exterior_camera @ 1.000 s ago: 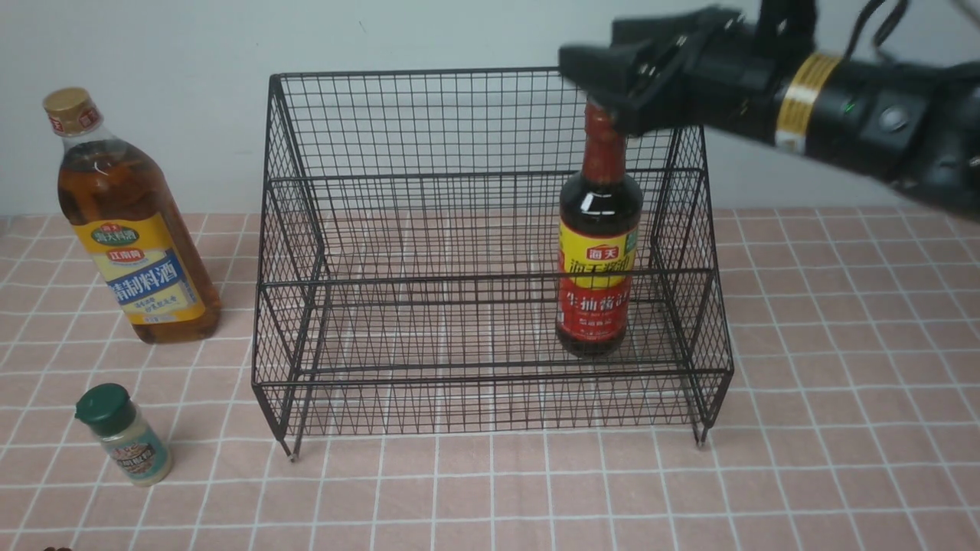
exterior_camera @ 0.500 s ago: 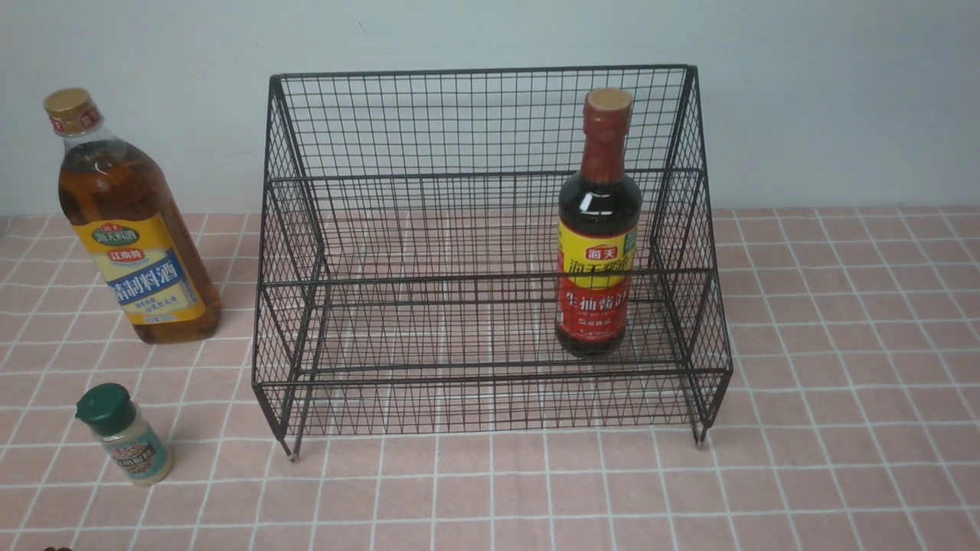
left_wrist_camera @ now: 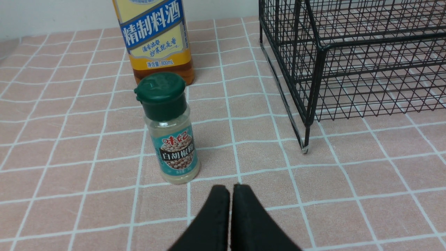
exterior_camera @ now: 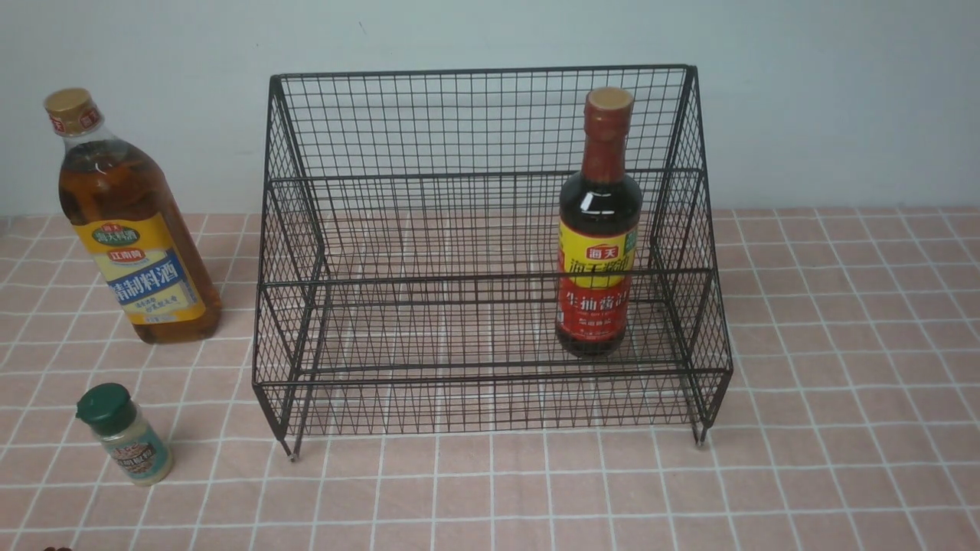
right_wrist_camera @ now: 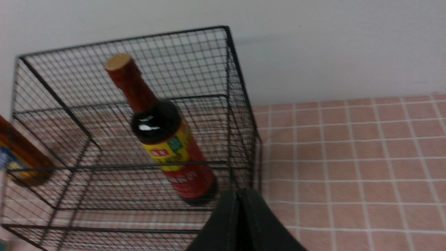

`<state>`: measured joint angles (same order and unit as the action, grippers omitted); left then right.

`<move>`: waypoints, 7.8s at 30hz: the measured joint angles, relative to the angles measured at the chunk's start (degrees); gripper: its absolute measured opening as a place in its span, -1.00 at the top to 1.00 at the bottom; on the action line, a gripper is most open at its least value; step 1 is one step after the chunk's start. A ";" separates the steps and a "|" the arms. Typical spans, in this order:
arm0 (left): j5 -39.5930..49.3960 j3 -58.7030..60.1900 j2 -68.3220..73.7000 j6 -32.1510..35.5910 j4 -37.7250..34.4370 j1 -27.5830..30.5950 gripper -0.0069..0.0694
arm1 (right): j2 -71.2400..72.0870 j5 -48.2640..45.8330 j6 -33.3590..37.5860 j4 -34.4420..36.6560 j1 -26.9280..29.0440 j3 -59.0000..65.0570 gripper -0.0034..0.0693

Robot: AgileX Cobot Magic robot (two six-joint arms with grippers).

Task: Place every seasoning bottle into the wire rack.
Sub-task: Use the left arm to grab the condiment bottle closest to it, then use the left arm to put the condiment bottle back on the shelf

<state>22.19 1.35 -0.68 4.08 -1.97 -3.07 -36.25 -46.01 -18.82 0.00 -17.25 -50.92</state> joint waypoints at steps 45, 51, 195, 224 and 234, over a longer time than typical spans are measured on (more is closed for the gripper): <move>0.00 0.00 0.00 0.00 0.00 0.00 0.84 | 34.75 30.88 22.80 -2.16 17.83 51.48 0.94; 0.00 0.00 0.00 0.00 0.00 0.00 0.84 | 36.84 25.35 22.68 -2.24 17.88 52.28 0.94; -87.35 -11.70 98.70 -7.98 -17.88 0.00 -0.73 | 36.90 25.04 22.68 -2.24 17.88 52.22 0.94; -87.23 -11.88 96.80 -7.10 -10.56 0.00 0.00 | 36.90 25.04 22.68 -2.24 17.88 52.22 0.95; -78.20 -11.70 78.41 -1.80 -10.56 0.00 0.00 | 36.90 25.04 22.68 -2.24 17.88 52.22 0.95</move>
<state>-56.00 -10.36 77.73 2.28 -12.53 -3.07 0.65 -20.96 3.86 -2.24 0.62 1.30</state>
